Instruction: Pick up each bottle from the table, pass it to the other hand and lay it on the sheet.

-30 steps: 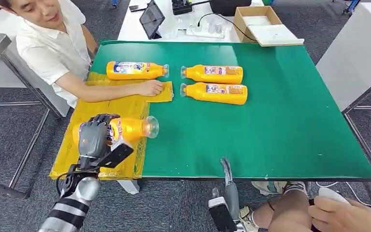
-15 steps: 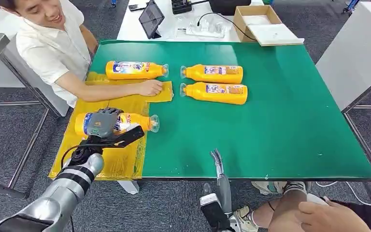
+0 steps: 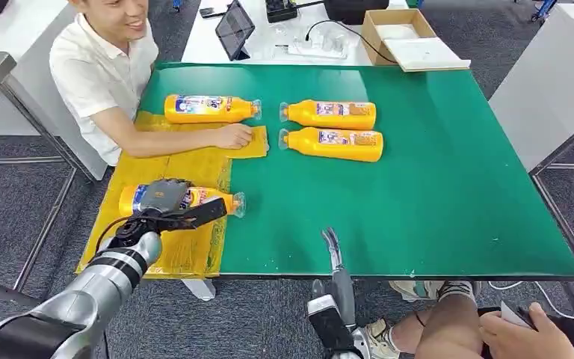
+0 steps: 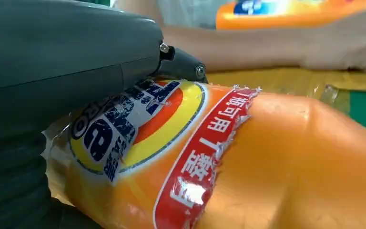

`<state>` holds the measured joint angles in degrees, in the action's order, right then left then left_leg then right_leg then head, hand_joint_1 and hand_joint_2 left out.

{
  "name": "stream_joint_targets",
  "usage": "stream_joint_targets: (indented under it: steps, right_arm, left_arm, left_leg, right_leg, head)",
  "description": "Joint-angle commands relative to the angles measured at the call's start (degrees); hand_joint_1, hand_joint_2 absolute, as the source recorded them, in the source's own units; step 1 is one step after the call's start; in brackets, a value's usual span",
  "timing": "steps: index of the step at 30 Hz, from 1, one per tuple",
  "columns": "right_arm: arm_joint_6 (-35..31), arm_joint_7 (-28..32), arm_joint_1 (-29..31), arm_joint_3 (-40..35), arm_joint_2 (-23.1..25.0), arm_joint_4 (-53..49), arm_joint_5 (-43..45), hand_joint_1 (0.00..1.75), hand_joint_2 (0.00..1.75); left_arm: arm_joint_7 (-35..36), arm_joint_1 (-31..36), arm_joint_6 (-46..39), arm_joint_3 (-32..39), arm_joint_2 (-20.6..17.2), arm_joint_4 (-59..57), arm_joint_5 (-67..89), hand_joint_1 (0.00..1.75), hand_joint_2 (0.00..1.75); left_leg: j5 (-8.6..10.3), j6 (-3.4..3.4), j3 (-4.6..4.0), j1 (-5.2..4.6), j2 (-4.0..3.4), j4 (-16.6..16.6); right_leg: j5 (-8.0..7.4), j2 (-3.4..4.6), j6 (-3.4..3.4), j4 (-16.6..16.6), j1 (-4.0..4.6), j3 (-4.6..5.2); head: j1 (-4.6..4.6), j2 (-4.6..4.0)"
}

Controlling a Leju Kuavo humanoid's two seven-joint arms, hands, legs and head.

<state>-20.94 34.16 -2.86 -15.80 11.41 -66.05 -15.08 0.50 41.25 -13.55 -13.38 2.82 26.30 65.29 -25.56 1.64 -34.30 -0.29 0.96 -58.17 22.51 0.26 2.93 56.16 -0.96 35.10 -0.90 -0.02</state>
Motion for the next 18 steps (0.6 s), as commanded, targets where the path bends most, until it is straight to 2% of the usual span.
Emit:
stream_joint_targets:
  steps: [1, 2, 7, 16, 17, 18]
  right_arm:
    - [0.0, 0.6, 4.1, 0.0, -1.4, 7.7, 0.8, 0.00, 0.00]
    - [0.1, 0.8, 4.6, 0.2, -1.2, 8.4, 0.8, 0.00, 0.00]
    - [-0.5, 2.2, 6.0, 1.0, -1.1, 11.8, 0.5, 0.00, 0.00]
    - [-0.9, 4.0, 7.2, 1.2, -1.4, 15.1, 0.8, 0.00, 0.00]
    - [-0.8, 4.1, 7.2, 1.2, -1.5, 15.1, 0.9, 0.00, 0.00]
    - [-0.9, 4.3, 7.3, 1.3, -1.6, 15.1, 0.9, 0.00, 0.00]
  left_arm:
    - [-3.2, 2.5, 8.5, 3.6, 1.2, -8.8, -5.9, 0.12, 1.75]
    - [-4.6, 2.5, 9.3, 4.6, 1.5, -8.7, -7.4, 0.00, 1.75]
    - [-9.0, 2.4, 15.7, 7.9, 2.2, -8.3, -14.2, 0.00, 1.75]
    - [-15.3, 1.3, 23.5, 8.3, 1.2, -8.0, -20.7, 0.00, 1.75]
    - [-16.0, 1.3, 23.6, 8.3, 1.2, -7.7, -21.4, 0.00, 0.00]
    - [-16.9, 1.4, 23.7, 8.1, 1.3, -7.4, -22.4, 0.00, 0.00]
  left_leg:
    - [-0.06, -0.08, 0.26, 0.05, -0.15, 0.1]
    - [-0.09, -0.12, 0.41, 0.07, -0.21, 0.1]
    - [-0.07, -0.09, 0.42, 0.06, -0.14, 0.1]
    - [-0.04, -0.13, 0.63, 0.04, -0.19, 0.1]
    - [-0.03, -0.10, 0.61, 0.02, -0.13, 0.1]
    - [-0.02, -0.07, 0.57, 0.01, -0.03, 0.1]
  right_leg:
    - [0.02, 0.07, -0.09, -0.1, 0.06, -0.24]
    - [0.04, 0.10, -0.13, -0.1, 0.09, -0.37]
    - [0.02, 0.08, -0.11, -0.1, 0.07, -0.40]
    - [0.00, 0.10, -0.14, -0.1, 0.06, -0.57]
    - [0.00, 0.07, -0.12, -0.1, 0.04, -0.56]
    - [0.01, 0.03, -0.08, -0.1, 0.03, -0.55]
  head:
    - [0.00, 0.00]
    - [0.00, 0.00]
    - [0.00, 0.00]
    - [0.00, 0.00]
    - [0.02, 0.00]
    - [0.00, 0.00]
